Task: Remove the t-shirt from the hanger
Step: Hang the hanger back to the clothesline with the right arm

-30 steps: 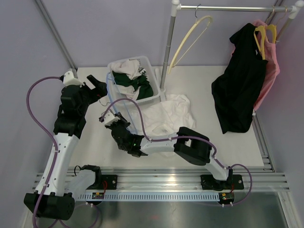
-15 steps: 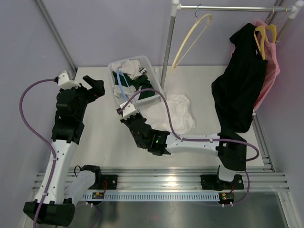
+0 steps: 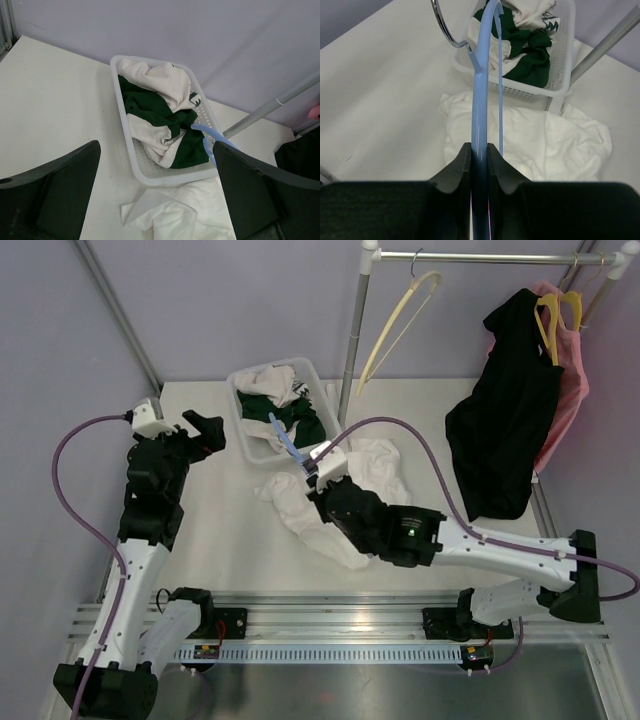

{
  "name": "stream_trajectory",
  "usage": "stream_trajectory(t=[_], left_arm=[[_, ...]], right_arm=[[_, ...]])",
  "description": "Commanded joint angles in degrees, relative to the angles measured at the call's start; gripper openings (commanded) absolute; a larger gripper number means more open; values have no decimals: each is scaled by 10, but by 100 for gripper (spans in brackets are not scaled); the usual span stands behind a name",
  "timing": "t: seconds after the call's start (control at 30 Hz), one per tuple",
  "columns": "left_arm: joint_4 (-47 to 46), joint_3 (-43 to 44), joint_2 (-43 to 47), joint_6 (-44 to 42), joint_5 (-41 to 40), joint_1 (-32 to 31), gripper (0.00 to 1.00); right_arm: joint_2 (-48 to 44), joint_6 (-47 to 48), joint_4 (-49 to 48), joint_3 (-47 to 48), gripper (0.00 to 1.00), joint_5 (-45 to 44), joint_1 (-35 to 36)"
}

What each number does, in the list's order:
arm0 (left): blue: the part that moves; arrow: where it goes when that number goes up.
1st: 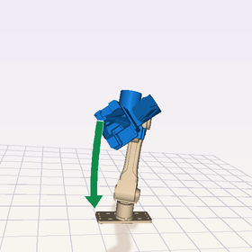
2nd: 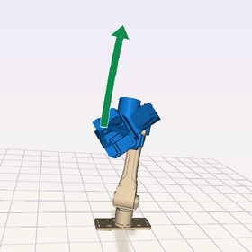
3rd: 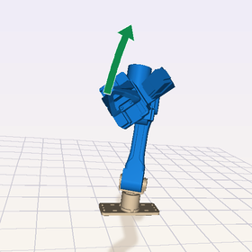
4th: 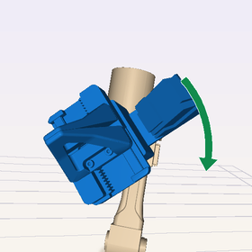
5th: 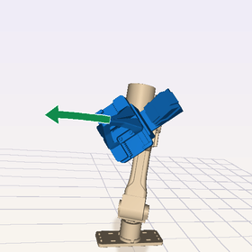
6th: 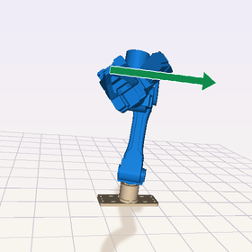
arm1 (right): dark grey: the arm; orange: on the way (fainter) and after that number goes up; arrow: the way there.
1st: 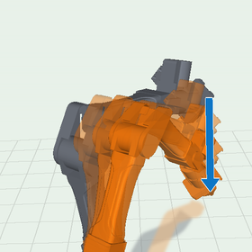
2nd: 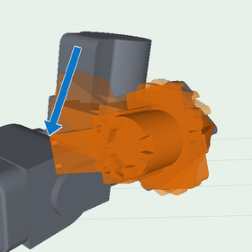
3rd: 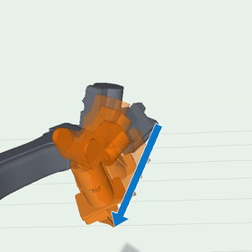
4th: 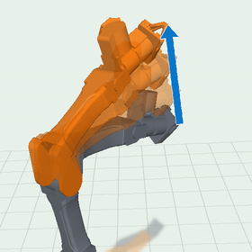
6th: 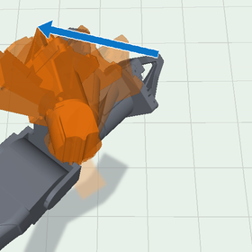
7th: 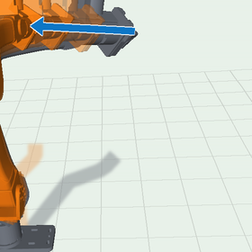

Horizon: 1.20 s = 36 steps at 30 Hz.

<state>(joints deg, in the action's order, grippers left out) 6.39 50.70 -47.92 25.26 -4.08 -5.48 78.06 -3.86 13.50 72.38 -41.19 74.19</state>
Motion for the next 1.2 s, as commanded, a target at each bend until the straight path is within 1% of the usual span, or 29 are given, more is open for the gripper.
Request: stream_trajectory(t=[0.0, 0.13, 0.17, 0.23, 0.27, 0.37, 0.43, 0.5, 0.67, 0.77, 0.83, 0.87, 0.9, 1.0, 1.17], left_arm=[[-90, -24, 20, -24, 18, -1, 99], [-138, -60, 27, -26, 35, -1, 99], [-152, -70, 28, -27, 37, -1, 99], [-164, -78, 30, -29, 42, -1, 99], [-170, -82, 31, -30, 51, -1, 99], [-191, -96, 35, -38, 52, -2, 99], [-206, -106, 41, -42, 54, -2, 99], [-218, -112, 45, -43, 55, -2, 99], [-233, -125, 55, -50, 54, -2, 99], [-235, -127, 59, -51, 57, -2, 99], [-236, -129, 62, -51, 57, -2, 99], [-239, -133, 63, -51, 55, -2, 99], [-241, -134, 63, -51, 54, -2, 99], [-248, -139, 66, -51, 52, -2, 99], [-258, -144, 63, -58, 46, -2, 99]], right_arm=[[-90, -45, 64, -23, 0, 36, 3], [-192, -55, 58, -73, 0, 67, 2], [-234, -61, 49, -93, 0, 66, 2], [-272, -65, 40, -108, 0, 56, 3], [-305, -65, 34, -122, 0, 52, 3], [-364, -49, -13, -146, 0, 47, 2], [-400, -37, -38, -161, 0, 59, 3], [-416, -20, -65, -160, 0, 57, 2], [-426, -2, -69, -126, 0, 55, 2], [-425, 17, -100, -118, 0, 32, 3], [-425, 33, -127, -119, 0, -14, 2], [-419, 59, -166, -122, 0, -36, 3], [-416, 74, -184, -123, 0, -69, 3], [-397, 125, -242, -127, 0, -109, 2], [-418, 130, -256, -126, 0, -86, 3]])
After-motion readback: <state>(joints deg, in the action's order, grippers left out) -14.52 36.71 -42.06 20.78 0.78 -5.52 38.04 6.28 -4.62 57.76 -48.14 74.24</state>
